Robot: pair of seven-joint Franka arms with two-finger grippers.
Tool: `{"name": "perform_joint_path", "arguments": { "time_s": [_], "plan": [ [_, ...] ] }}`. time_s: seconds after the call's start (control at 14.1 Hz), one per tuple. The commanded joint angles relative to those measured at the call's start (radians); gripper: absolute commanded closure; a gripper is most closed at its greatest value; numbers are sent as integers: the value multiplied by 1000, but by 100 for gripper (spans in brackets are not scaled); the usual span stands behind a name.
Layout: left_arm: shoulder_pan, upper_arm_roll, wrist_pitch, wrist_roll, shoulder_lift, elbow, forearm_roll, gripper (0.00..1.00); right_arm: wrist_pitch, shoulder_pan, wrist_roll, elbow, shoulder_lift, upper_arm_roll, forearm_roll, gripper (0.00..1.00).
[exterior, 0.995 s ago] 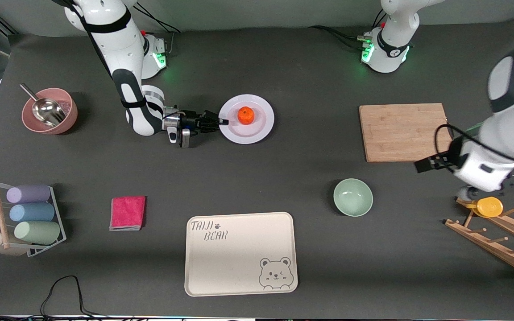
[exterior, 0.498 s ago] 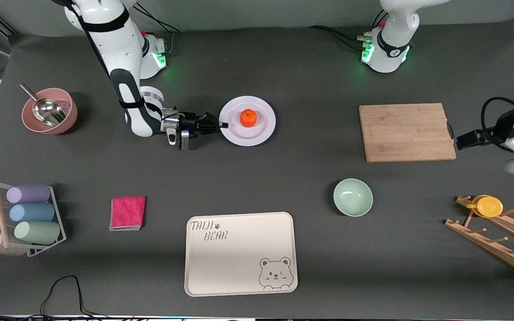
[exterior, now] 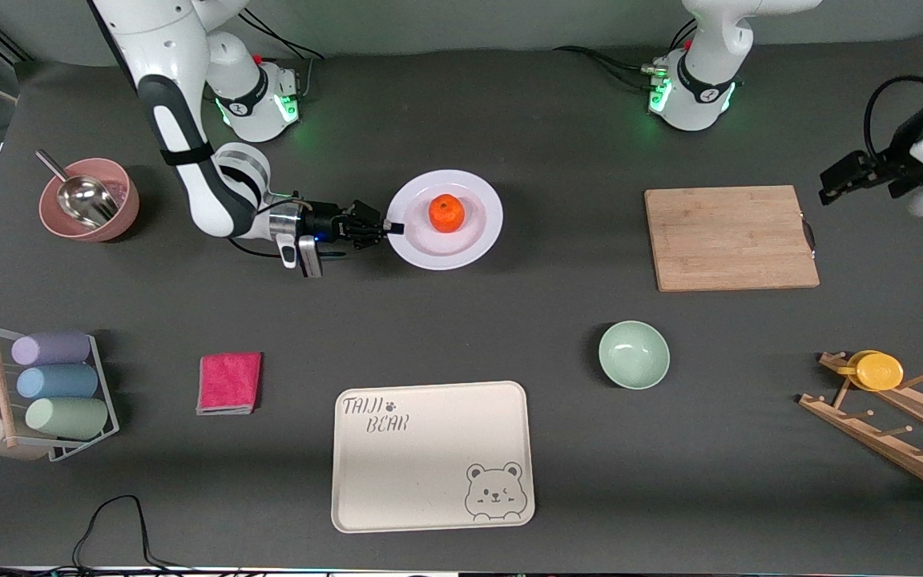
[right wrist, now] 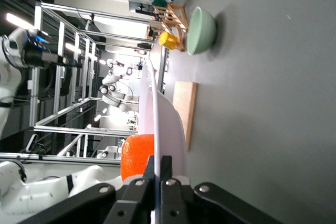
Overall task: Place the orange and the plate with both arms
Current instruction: 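Grip the plate rim with the right gripper and slide it onto the whiteboard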
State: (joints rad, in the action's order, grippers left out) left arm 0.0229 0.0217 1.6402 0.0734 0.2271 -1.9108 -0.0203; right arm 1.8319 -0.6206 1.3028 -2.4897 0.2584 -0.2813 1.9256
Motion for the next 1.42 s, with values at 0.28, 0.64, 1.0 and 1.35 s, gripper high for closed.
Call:
{"name": "perform_joint_path", "arguments": {
  "time_s": [0.28, 0.64, 1.0, 1.35],
  "plan": [
    [5, 4, -5, -18, 17, -25, -16, 0, 0, 13, -215, 407, 253, -65, -27, 100],
    [11, 6, 30, -20, 0, -25, -13, 0, 0, 73, -486, 864, 500, -114, -74, 100],
    [3, 6, 35, -23, -3, -24, -15, 0, 29, 179, -674, 1302, 760, -114, -71, 100],
    [3, 7, 38, -32, -5, -24, -15, 0, 138, 185, -671, 1391, 866, -90, -60, 100]
  ]
}}
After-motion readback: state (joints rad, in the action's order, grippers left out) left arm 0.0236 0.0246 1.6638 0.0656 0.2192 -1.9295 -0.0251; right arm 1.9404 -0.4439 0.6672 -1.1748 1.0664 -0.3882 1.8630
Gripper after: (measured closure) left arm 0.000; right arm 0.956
